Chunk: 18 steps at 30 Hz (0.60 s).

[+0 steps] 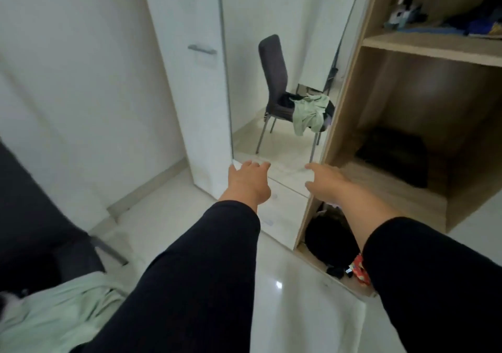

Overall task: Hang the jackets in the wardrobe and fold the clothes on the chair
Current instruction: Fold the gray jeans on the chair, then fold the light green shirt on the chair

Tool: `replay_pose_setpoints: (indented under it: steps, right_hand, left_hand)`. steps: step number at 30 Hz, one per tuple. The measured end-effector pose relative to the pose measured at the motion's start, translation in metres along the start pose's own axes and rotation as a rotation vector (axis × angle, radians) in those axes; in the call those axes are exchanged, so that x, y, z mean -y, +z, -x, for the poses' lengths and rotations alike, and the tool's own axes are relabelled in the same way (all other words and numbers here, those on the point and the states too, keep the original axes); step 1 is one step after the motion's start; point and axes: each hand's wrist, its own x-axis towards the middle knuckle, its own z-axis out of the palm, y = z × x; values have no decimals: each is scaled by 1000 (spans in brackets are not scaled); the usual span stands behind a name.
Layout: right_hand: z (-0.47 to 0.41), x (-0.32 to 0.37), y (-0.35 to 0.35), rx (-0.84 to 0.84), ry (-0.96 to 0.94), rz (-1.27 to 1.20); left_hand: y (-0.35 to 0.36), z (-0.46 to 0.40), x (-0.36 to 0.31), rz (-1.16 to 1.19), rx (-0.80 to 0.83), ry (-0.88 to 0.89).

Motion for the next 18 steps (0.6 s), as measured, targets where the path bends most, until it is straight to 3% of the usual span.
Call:
replay_pose_setpoints:
  steps: [18]
  right_hand:
    - [92, 356, 161, 273, -732, 170]
  left_hand:
    - [51, 269, 305, 180, 1, -791]
